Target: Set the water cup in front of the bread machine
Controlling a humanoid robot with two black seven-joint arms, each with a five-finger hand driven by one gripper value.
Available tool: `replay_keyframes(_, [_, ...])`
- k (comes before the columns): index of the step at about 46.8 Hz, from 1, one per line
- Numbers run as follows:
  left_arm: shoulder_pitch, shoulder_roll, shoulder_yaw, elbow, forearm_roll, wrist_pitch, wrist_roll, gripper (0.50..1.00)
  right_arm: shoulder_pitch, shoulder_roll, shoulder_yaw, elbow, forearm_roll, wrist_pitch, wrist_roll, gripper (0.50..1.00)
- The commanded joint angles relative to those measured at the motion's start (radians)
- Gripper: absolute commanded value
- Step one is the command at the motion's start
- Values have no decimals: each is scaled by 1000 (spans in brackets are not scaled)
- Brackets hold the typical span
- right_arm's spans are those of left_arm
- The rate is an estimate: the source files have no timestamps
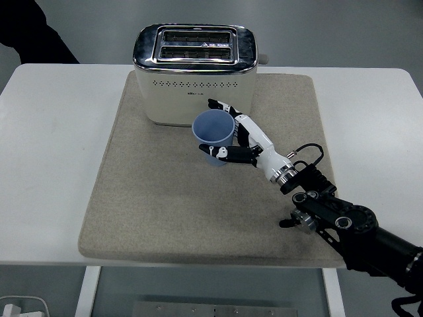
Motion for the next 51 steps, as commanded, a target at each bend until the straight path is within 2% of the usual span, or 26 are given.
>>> replay_keyframes(1, [0,0,0,0,0,0,0,1000,-2,0,-14,2,0,0,0,926])
replay_keyframes(51, [2,0,0,0,0,0,0,1000,-7,0,-3,1,26,12,0,926])
